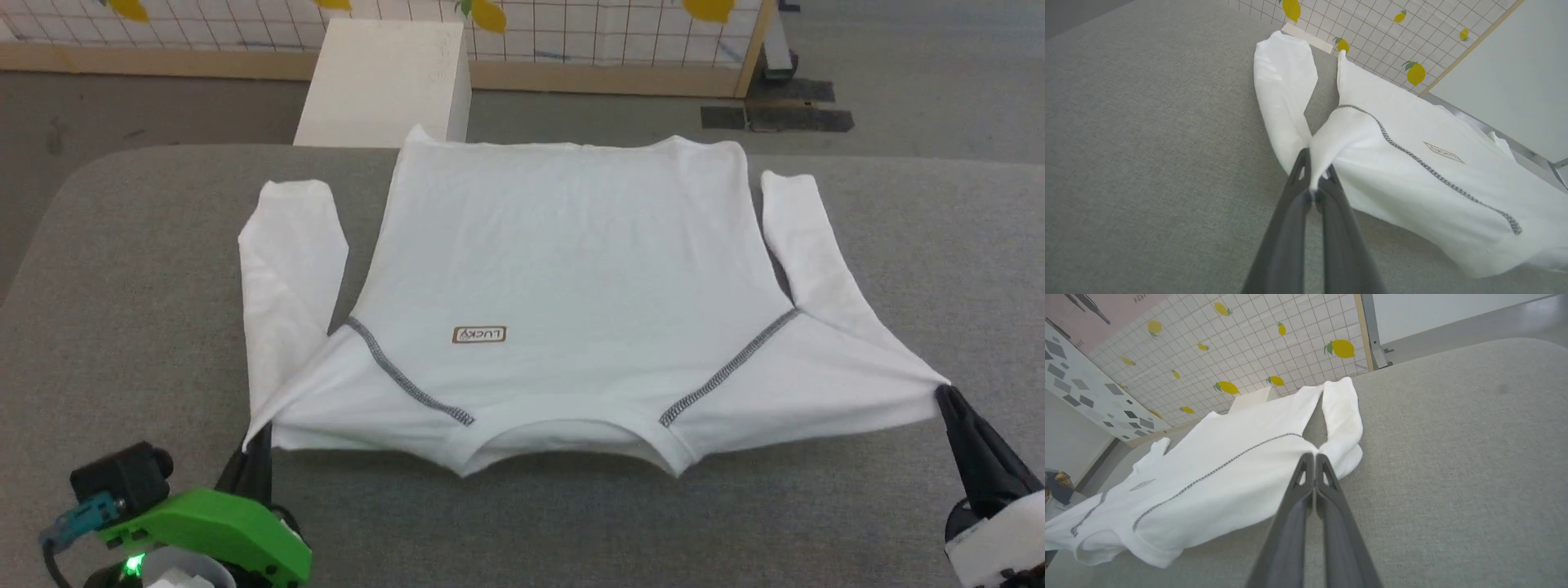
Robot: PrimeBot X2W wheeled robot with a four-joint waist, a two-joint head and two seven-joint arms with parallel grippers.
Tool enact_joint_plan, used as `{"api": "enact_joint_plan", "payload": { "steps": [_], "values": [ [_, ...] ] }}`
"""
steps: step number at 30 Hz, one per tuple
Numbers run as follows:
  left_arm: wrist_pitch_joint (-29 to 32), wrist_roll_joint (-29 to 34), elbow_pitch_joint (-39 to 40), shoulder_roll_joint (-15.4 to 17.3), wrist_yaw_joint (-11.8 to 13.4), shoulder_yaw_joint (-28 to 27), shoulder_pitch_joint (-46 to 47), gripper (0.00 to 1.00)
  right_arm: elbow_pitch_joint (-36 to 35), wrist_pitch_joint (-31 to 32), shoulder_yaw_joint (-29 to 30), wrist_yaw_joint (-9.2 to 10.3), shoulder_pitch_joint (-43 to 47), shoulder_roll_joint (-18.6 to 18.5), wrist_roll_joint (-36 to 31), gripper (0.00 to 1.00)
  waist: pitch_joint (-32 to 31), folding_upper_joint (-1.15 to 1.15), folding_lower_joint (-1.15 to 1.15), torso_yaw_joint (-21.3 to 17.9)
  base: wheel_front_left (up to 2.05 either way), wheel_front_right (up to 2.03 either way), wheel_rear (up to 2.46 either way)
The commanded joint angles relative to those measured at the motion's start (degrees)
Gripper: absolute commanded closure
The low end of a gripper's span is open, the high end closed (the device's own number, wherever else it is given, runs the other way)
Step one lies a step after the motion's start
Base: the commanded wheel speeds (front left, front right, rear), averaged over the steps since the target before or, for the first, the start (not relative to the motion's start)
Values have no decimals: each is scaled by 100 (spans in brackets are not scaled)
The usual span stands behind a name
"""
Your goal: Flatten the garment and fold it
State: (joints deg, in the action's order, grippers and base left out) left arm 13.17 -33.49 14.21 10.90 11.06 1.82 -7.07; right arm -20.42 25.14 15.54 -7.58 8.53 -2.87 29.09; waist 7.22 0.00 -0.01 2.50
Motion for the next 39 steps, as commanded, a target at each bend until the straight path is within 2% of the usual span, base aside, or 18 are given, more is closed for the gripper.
{"api": "enact_joint_plan", "payload": {
  "steps": [1,5,6,10,15,19,24,25,26,27,28,33,36,39],
  "values": [
    [84,39,189,62,118,-71,-239,100,-184,87,54,9,155,-2,6,100,-247,0,1,-45,0,0,0],
    [352,101,599,108,358,-98,-697,100,-512,471,122,9,544,-2,-105,100,-339,0,1,-95,0,0,0],
    [531,261,666,191,480,-20,-916,100,-648,853,23,9,719,-1,-385,100,-346,0,1,-144,0,0,0],
    [717,386,316,255,485,180,-868,100,-509,1413,-414,9,612,-1,-1049,100,-263,0,1,-215,0,0,0],
    [726,338,-647,213,277,390,-389,100,426,1758,-1163,9,83,-131,-1629,100,-134,0,1,-252,0,0,0],
    [711,233,-1459,128,102,504,-23,100,1402,1784,-1378,9,-244,-167,-1886,100,-67,0,1,-224,0,0,0],
    [696,106,-2075,73,42,477,197,98,2265,1843,-1521,9,-437,-208,-2101,100,-50,0,1,-204,0,0,0],
    [686,80,-2117,73,37,456,208,54,2314,1798,-1520,9,-464,-202,-2098,100,-52,0,1,-206,0,0,0],
    [680,52,-2140,81,52,414,214,0,2325,1677,-1467,9,-511,-177,-2044,100,-54,0,1,-207,0,0,0],
    [671,19,-2137,84,66,368,212,0,2322,1607,-1455,9,-531,-168,-2032,69,-65,0,1,-209,0,0,0],
    [671,-15,-2114,105,92,306,190,0,2280,1517,-1413,9,-541,-159,-2011,0,-86,0,1,-214,0,0,0],
    [822,-215,-1565,285,197,-12,-111,0,1748,1195,-960,9,-392,-98,-1814,0,-197,0,1,-234,0,0,0],
    [852,-200,-967,432,375,-244,-339,0,1257,1023,-547,9,-257,-51,-1615,0,-265,0,1,-246,0,0,0],
    [554,-48,-427,552,452,-455,-363,0,915,807,-126,9,-300,-19,-1457,0,-290,0,1,-266,0,0,0]
  ]
}}
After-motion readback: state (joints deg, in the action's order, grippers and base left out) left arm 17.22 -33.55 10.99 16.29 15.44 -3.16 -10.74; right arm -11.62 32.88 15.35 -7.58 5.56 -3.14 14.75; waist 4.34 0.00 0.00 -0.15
